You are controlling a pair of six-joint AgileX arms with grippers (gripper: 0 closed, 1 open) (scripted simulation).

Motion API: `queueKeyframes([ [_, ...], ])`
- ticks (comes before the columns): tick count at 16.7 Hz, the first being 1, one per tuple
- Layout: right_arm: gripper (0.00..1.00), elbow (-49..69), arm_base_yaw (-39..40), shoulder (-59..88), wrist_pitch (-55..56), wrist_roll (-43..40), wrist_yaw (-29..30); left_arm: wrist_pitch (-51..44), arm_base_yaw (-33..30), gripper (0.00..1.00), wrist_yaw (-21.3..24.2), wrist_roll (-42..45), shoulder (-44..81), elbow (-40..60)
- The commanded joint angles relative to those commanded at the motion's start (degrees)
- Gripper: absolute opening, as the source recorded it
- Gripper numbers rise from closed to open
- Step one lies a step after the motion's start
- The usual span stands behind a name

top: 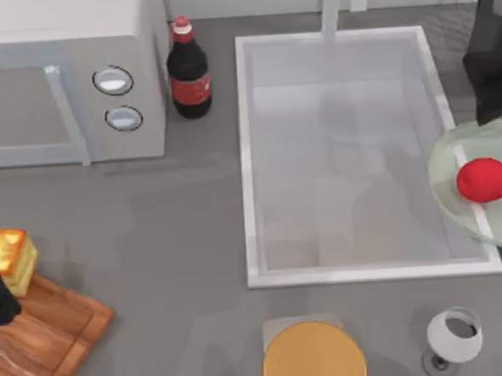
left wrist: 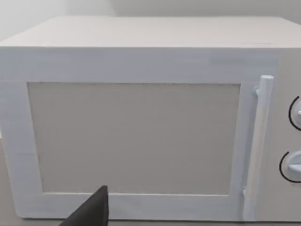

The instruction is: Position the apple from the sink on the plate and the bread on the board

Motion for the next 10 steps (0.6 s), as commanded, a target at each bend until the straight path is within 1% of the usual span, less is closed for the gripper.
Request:
queueKeyframes([
  [4, 1.00, -18.1, -1.2, -21.4, 12.7, -0.2, 0.7, 0.0, 0.0, 1.00, 0.0, 0.0, 0.0, 0.0],
  [10, 1.00, -50.6, -3.5, -61.4, 35.6, -0.5, 1.8, 0.0, 0.0, 1.00, 0.0, 0.0, 0.0, 0.0],
])
